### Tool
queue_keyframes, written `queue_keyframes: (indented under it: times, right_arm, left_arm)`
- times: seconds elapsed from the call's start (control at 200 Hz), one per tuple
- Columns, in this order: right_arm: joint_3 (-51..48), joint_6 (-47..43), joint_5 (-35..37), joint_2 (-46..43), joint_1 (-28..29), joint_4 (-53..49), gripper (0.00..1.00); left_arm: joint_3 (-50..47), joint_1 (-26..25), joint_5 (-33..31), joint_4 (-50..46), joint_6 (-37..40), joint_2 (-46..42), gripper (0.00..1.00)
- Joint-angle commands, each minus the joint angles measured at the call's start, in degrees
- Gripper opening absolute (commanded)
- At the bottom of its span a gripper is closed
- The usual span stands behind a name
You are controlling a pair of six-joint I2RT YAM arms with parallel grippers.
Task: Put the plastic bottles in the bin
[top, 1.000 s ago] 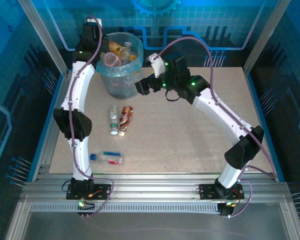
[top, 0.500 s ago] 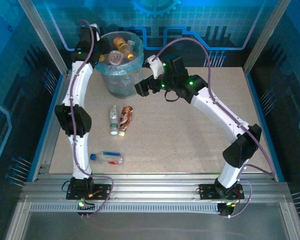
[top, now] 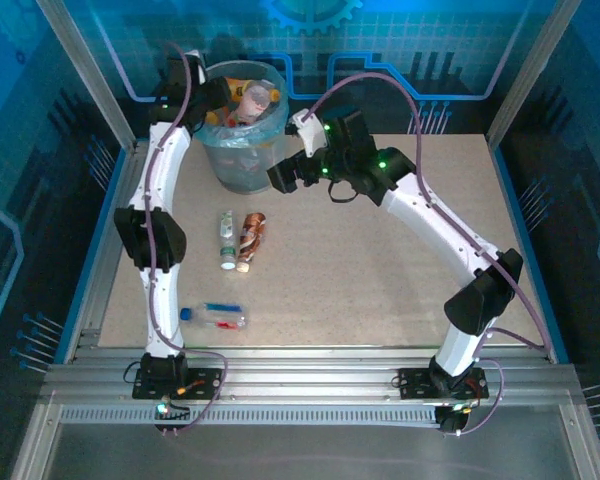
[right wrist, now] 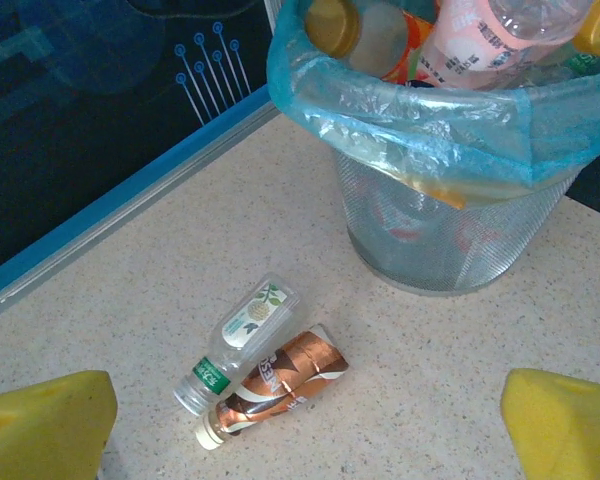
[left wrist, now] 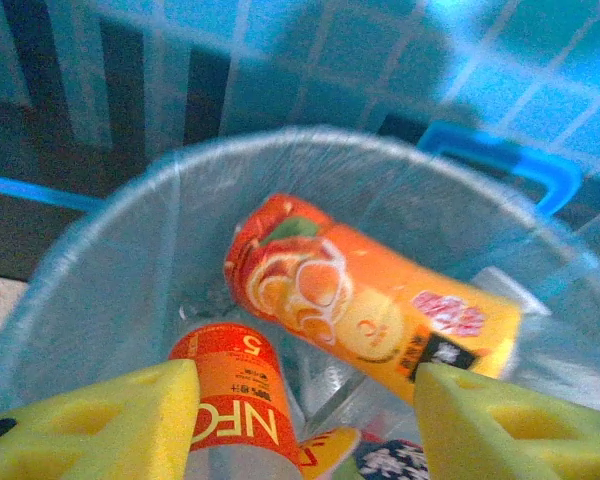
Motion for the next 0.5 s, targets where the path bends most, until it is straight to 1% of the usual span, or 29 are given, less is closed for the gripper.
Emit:
queue_keyframes:
  times: [0.0,0.1,0.185,0.28,0.35,0.495]
  right_arm:
    - [1.96,1.56,-0.67,1.26,1.35,-1.45,1.0]
    - [3.51,2.19,0.09,2.56,2.08,-2.91,1.0]
    - [6.02,2.29,2.32,4.63,3.5,-5.45,1.0]
    - [8.27,3.26,5.88,7.05,5.58,-7.63,1.0]
    - [9.31,6.06,9.14,8.92,7.08,-9.02,1.0]
    - [7.95,12.13,13.56,12.91,10.25,-9.34,1.0]
  left_arm:
    - [-1.17,0.09,2.21,1.59,-1.82,-10.68,0.61]
    - [-5.99,0.0,3.49,2.72,-2.35,-16.44,0.61]
    - [-12.77,-0.08,4.08,3.66,-2.29,-22.34,0.62]
    - [-23.24,-0.27,4.63,5.12,-1.33,-30.19,0.66]
    - [-31.77,-0.74,4.49,6.61,-0.46,-36.49,0.68]
    - [-47.84,-2.57,4.01,7.96,3.4,-48.36,0.7]
